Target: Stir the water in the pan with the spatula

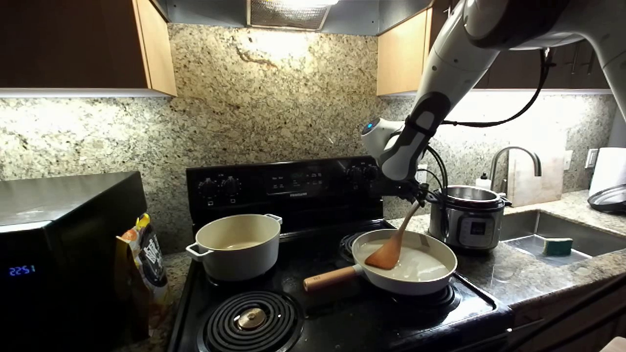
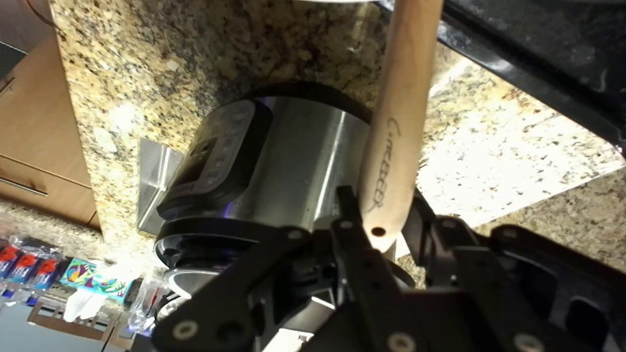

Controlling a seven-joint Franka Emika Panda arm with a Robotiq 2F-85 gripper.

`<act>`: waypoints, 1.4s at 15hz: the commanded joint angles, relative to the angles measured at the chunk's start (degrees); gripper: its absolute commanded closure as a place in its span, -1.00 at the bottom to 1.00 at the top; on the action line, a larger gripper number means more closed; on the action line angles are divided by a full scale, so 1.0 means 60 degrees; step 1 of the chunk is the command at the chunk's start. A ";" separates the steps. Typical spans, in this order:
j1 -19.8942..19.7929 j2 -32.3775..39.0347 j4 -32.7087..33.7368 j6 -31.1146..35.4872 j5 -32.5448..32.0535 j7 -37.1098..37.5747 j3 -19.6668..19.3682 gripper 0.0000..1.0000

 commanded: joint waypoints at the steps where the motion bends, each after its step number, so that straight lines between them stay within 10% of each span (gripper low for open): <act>1: -0.0181 -0.0166 -0.0587 0.0399 -0.0086 -0.0070 -0.0070 0.85; 21: -0.1206 -0.0141 -0.1180 0.0819 0.0783 -0.0270 -0.0927 0.85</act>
